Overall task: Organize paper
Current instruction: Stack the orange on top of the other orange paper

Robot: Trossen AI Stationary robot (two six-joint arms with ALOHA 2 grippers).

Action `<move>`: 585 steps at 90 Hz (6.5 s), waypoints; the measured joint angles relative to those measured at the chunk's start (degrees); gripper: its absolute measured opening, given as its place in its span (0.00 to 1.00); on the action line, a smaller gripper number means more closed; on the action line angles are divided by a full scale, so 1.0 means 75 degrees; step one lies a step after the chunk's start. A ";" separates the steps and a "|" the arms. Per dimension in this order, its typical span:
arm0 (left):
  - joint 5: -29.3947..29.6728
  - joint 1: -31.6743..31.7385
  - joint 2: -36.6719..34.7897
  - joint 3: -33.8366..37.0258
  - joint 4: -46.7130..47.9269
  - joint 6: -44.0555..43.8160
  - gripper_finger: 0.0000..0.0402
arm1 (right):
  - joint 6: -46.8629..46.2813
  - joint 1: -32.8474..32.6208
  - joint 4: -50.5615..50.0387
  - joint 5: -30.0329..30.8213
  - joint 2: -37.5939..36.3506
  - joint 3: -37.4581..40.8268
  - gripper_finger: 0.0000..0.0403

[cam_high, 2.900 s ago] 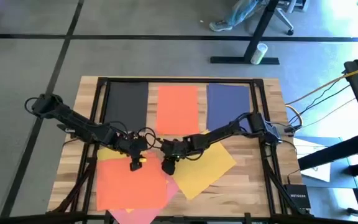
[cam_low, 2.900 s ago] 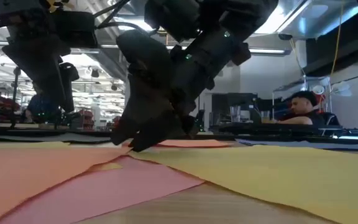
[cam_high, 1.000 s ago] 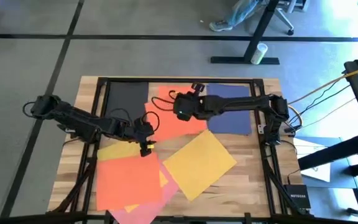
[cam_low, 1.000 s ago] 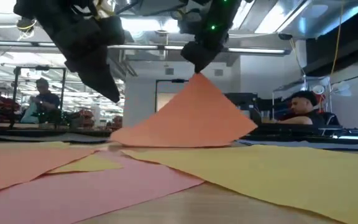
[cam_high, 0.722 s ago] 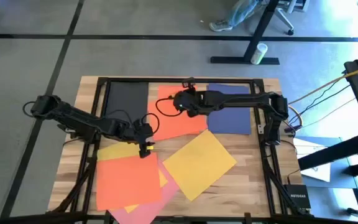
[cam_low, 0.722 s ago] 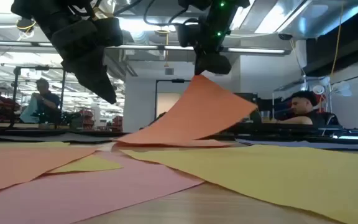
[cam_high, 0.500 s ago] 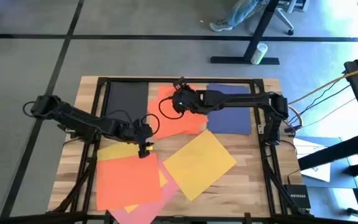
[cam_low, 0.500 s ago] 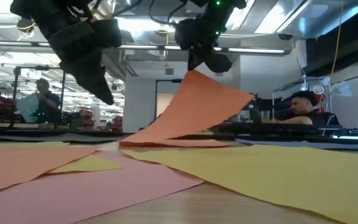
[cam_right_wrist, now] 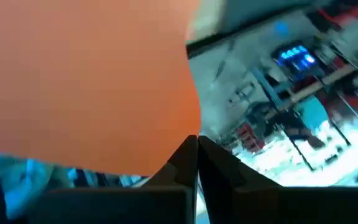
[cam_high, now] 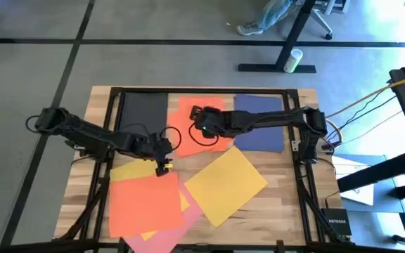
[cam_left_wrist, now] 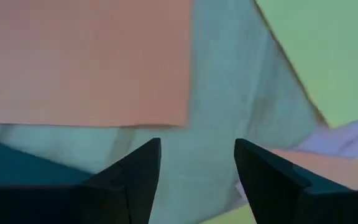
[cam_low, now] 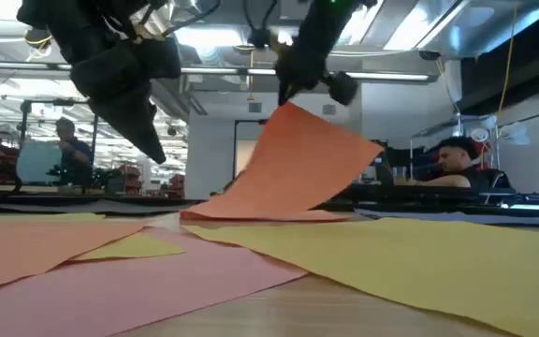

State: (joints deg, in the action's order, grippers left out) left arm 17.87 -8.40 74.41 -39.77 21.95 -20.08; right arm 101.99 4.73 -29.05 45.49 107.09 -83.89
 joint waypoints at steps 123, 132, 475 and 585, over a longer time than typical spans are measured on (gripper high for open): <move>-0.0009 0.1407 0.0000 -0.0006 -0.0636 0.0584 0.48 | -1.8408 -0.0102 -0.5469 -0.0346 -0.1021 0.0731 0.00; -0.0009 0.1290 0.0000 -0.0004 -0.0602 0.0560 0.48 | -1.9252 0.0226 -0.6808 -0.0437 -0.1312 0.0736 0.00; -0.2608 0.6805 0.2327 -0.1373 -0.3229 0.4549 0.00 | -2.0778 -0.1868 0.2765 -0.2123 -0.1000 0.4524 0.00; -0.2865 0.3870 0.3301 -0.1256 -0.2351 0.2897 0.00 | -1.9182 -0.0348 0.2895 -0.3434 -0.0897 0.4521 0.00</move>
State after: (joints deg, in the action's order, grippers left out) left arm -3.62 20.62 99.17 -49.19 4.31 1.65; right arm -41.87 2.12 -7.34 19.74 100.37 -49.98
